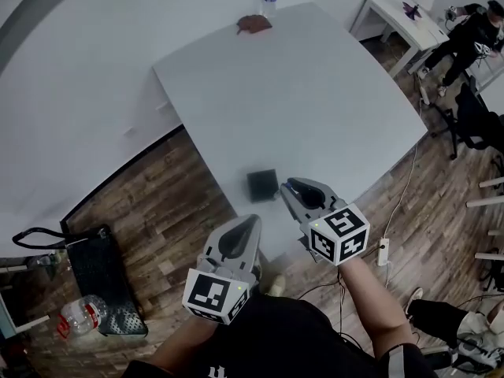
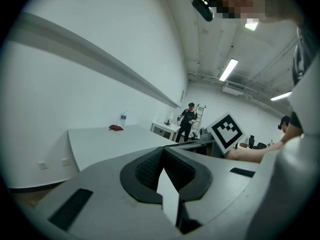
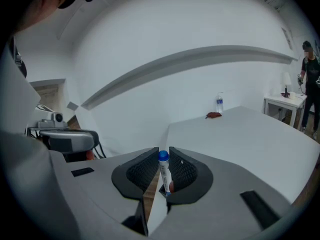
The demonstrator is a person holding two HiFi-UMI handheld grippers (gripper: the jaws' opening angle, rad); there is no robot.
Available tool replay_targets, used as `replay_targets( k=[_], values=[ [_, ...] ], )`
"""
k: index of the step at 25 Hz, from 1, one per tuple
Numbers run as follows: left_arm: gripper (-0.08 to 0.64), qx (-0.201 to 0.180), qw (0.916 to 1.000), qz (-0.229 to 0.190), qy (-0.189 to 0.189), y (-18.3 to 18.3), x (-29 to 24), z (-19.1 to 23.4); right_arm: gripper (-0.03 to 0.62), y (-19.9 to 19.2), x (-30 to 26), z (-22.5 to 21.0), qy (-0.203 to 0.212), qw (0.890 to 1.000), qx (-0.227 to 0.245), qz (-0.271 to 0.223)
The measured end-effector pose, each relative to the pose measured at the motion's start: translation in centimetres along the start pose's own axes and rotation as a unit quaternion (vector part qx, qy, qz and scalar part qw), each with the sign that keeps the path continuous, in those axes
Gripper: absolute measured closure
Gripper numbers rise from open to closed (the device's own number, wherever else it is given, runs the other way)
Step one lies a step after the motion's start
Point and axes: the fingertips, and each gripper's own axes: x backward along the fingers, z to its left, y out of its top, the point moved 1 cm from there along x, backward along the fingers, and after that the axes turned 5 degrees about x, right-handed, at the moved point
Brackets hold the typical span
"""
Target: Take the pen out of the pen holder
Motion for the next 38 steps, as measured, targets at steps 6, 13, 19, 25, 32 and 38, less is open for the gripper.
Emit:
replay_targets(
  k=[6,13,19,25,32,38],
  values=[
    [0.554,-0.014,0.9995,-0.021,-0.017,1.3,1.5,-3.6,0.523,3.0,5.5,2.5,0.013,0.998,-0.005,-0.057],
    [0.554,-0.033,0.9984,-0.039,-0.025,2.1,4.0,-7.3,0.523,4.4,11.1,5.5,0.026,0.994,0.0,-0.104],
    [0.553,-0.052,0.9969,-0.055,-0.022,2.2,6.4,-10.2,0.523,4.5,15.0,7.8,0.034,0.991,0.005,-0.127],
    [0.554,-0.061,0.9956,-0.067,-0.022,1.6,8.1,-12.1,0.523,3.9,17.1,9.5,0.04,0.99,0.012,-0.132],
    [0.554,-0.059,0.9955,-0.073,-0.017,0.9,9.2,-13.0,0.523,3.4,18.3,10.6,0.043,0.99,0.021,-0.132],
    [0.554,-0.06,0.995,-0.078,-0.015,0.8,9.8,-13.4,0.523,3.3,18.8,11.1,0.044,0.99,0.025,-0.134]
  ],
)
